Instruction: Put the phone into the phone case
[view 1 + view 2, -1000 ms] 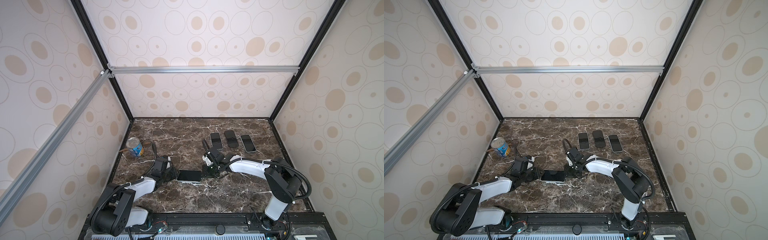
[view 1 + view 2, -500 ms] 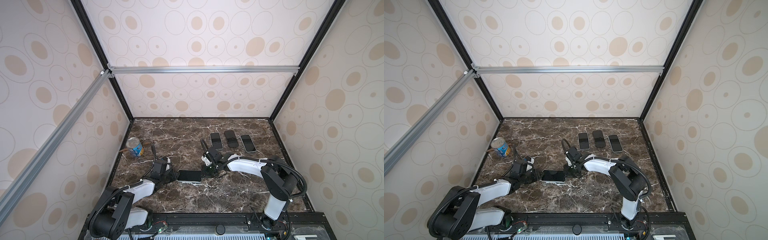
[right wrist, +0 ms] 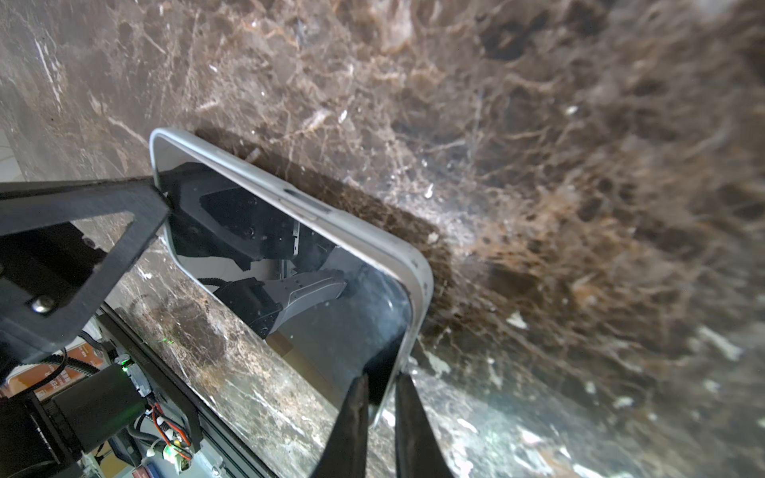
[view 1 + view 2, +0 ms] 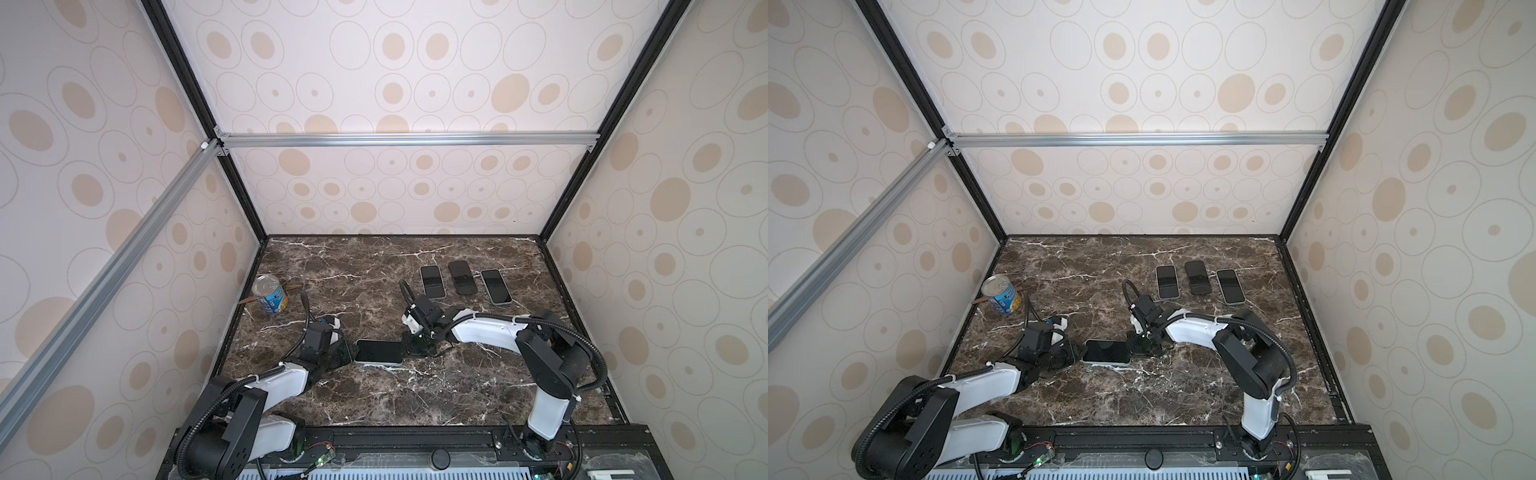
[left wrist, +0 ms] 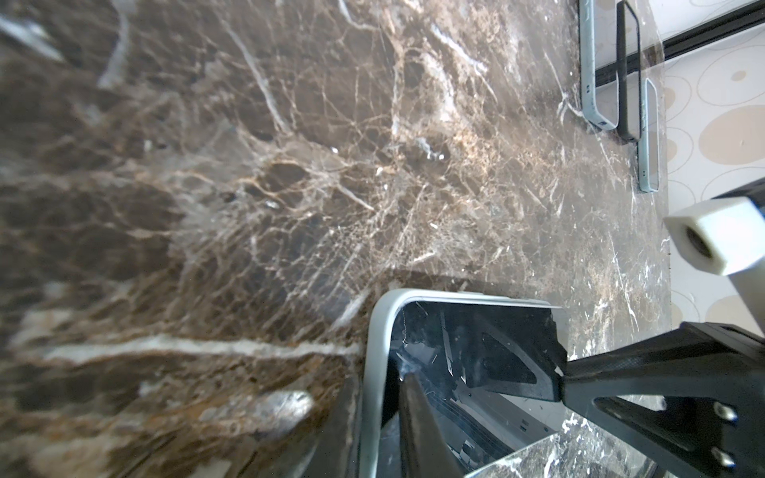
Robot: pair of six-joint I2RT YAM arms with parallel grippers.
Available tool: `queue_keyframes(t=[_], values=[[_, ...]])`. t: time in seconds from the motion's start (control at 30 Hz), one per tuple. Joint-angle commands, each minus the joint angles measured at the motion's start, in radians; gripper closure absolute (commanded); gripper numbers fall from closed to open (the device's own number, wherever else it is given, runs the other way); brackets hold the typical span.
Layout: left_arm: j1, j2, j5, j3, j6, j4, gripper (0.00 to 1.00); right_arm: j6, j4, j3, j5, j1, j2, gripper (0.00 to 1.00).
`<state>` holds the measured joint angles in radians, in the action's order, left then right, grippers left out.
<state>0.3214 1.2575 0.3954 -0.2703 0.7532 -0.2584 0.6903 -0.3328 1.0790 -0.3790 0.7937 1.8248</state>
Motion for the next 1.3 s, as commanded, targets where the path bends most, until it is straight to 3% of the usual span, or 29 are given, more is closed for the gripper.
queue_keyframes(t=[0.0,0.6,1.27], values=[[0.005,0.000,0.031,0.026,0.023,0.000,0.82,-0.001,-0.013,0.012,-0.012,0.019,0.047,0.88],[0.021,0.026,0.043,0.073,0.053,-0.075,0.82,-0.089,-0.191,0.055,0.127,0.074,0.224,0.88],[0.023,0.041,0.037,0.077,0.059,-0.090,0.83,-0.109,-0.195,0.074,0.200,0.088,0.394,0.87]])
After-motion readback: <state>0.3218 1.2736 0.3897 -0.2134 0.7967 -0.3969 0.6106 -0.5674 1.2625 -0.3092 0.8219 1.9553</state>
